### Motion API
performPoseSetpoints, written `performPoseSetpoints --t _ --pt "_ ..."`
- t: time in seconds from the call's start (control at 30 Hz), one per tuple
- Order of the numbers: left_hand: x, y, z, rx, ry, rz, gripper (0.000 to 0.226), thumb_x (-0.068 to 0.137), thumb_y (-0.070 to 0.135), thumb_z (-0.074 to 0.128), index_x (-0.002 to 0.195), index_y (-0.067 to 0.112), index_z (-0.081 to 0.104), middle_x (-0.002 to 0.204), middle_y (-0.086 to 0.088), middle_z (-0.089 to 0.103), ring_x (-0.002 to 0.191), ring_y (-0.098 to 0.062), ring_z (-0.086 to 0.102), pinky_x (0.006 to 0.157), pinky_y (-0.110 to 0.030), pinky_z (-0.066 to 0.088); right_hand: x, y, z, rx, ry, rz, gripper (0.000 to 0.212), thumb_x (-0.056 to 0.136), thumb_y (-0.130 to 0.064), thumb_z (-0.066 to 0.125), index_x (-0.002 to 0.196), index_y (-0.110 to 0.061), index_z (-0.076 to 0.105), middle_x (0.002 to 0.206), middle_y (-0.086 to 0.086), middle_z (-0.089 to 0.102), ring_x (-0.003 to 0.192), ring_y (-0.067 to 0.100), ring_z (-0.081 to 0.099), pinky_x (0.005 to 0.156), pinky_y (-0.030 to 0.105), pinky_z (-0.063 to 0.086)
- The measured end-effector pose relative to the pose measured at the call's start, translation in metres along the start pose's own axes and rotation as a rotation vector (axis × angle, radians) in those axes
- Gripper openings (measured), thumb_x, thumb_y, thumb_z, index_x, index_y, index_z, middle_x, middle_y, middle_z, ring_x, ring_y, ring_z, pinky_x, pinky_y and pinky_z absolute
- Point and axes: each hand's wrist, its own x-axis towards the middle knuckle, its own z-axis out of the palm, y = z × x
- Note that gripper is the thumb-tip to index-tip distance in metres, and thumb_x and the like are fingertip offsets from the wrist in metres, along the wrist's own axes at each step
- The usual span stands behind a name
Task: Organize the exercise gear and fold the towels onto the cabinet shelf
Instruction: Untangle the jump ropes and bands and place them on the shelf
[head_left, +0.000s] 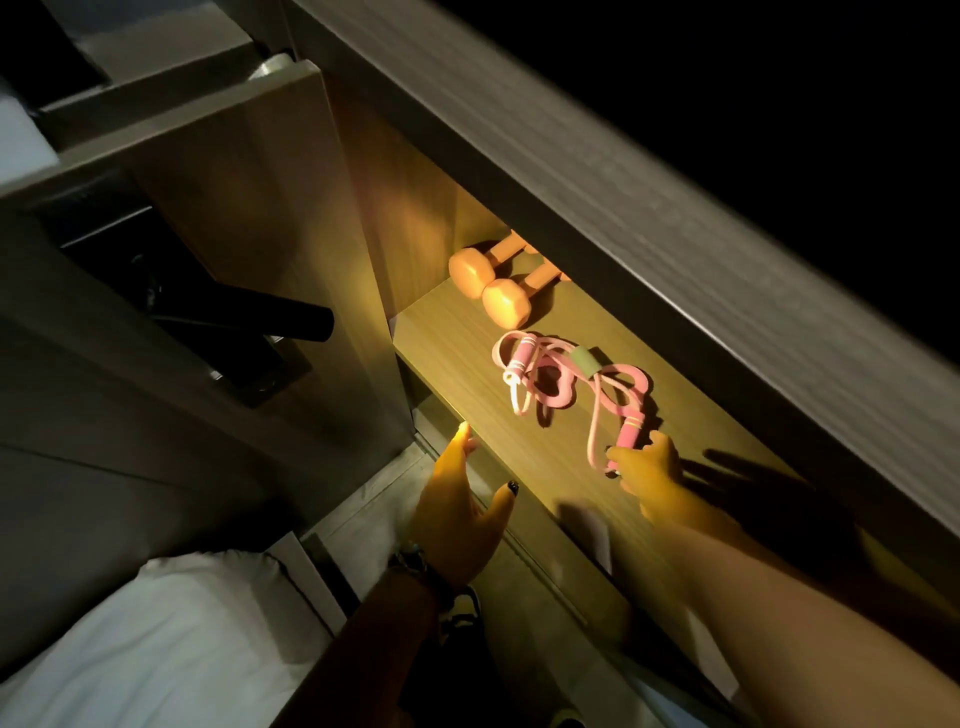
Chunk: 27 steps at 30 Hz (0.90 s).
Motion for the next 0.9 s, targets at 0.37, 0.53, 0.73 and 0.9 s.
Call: performPoseSetpoints --t 0.37,0.53,0.73,0.9 --pt "-0.082 0.04 -0.004 0.269 -0.108 0.071 0.077 0.094 0.035 0.057 0.153 0.02 0.01 0.156 0.002 0.026 0.141 -0.012 0.028 0.114 -0.028 0.027 -0.131 0.057 -0.084 -0.192 -0.223 -0.438 0.035 0.094 -0.02 0.059 0.127 -0.011 0.053 0.118 0.004 0.061 0.112 0.019 0.059 0.088 0.029 0.05" --pt "-0.156 0.06 0.034 0.389 -0.143 0.16 0.08 0.095 0.039 0.053 0.154 0.022 0.003 0.161 0.002 0.013 0.145 -0.012 0.018 0.118 -0.029 0.021 -0.171 0.117 -0.137 -0.266 -0.246 -0.726 0.07 0.094 -0.023 0.058 0.152 -0.026 0.018 0.157 -0.004 0.021 0.144 0.017 0.023 0.111 0.031 0.03" --pt "-0.235 0.088 0.074 0.468 -0.192 0.306 0.081 0.095 0.04 0.053 0.154 0.022 0.0 0.161 0.004 0.009 0.146 -0.009 0.013 0.113 -0.018 0.011 -0.216 0.204 -0.196 -0.436 -0.278 -0.964 0.076 0.096 -0.029 0.054 0.153 -0.028 0.004 0.16 -0.01 0.006 0.147 0.007 0.004 0.114 0.022 0.01" --pt "-0.275 0.108 0.109 0.507 -0.293 0.41 0.078 0.097 0.043 0.049 0.155 0.023 0.0 0.161 0.007 0.009 0.146 -0.005 0.012 0.11 -0.013 0.009 -0.239 0.269 -0.239 -0.422 -0.235 -0.966 0.083 0.094 -0.038 0.053 0.153 -0.029 -0.005 0.159 -0.017 -0.003 0.145 0.001 -0.005 0.118 0.022 0.008"
